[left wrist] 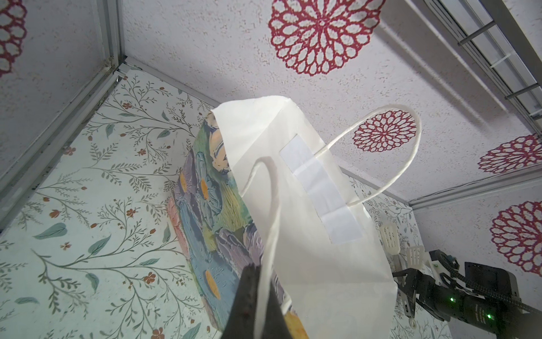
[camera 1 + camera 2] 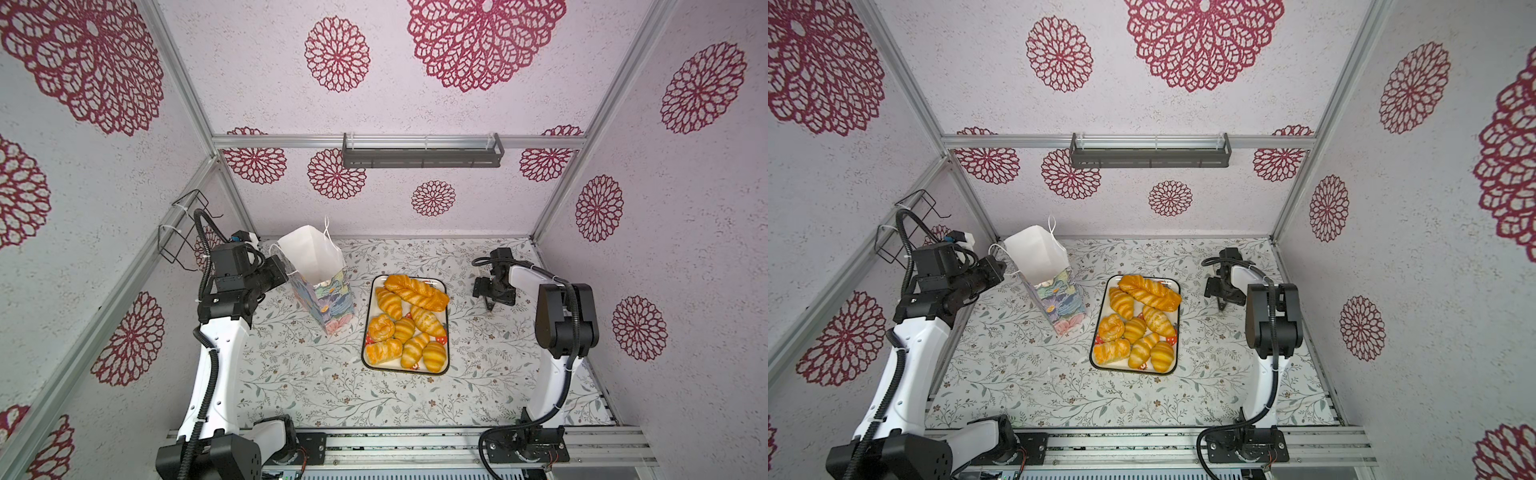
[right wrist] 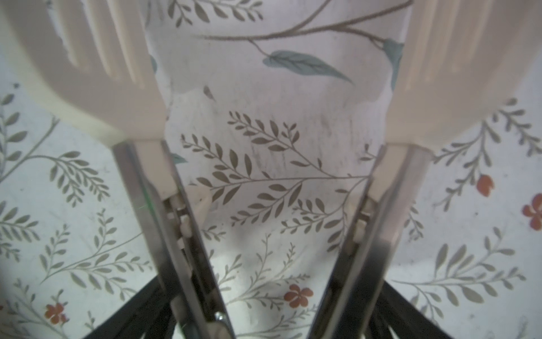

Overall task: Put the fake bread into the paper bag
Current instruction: 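Grasp the bag rim with the left gripper while the right gripper grasps the metal tongs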

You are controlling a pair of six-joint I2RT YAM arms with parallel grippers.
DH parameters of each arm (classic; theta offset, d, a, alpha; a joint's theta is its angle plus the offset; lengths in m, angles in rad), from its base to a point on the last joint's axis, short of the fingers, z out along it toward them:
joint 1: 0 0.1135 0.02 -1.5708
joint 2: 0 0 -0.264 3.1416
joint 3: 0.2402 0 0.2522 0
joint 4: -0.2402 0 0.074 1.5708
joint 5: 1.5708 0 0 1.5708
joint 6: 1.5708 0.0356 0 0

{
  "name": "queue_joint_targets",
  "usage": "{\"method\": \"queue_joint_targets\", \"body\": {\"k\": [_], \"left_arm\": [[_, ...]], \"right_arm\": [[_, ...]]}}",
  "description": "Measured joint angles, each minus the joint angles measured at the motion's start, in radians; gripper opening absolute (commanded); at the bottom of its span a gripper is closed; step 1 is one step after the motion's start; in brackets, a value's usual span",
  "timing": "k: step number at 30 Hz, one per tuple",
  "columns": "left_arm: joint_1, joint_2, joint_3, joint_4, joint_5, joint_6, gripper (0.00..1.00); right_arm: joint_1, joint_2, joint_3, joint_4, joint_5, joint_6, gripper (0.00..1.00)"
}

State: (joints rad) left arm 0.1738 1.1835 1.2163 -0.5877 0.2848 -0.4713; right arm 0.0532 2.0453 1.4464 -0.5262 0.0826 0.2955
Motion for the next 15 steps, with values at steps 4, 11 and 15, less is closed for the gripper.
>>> {"method": "queue_joint_targets", "body": {"k": [4,11,15], "left_arm": [[0.000,0.000,0.000,0.000,0.000,0.000,0.00],[0.002,0.000,-0.003,0.000,0.000,0.000,0.00],[0.002,0.000,-0.005,0.000,0.000,0.000,0.00]], "right_arm": [[-0.001,0.008,0.005,-0.003,0.003,-0.005,0.84],[-0.006,0.009,0.010,-0.002,0.012,-0.006,0.82],[-0.011,0.009,0.010,0.006,0.019,-0.007,0.77]]}}
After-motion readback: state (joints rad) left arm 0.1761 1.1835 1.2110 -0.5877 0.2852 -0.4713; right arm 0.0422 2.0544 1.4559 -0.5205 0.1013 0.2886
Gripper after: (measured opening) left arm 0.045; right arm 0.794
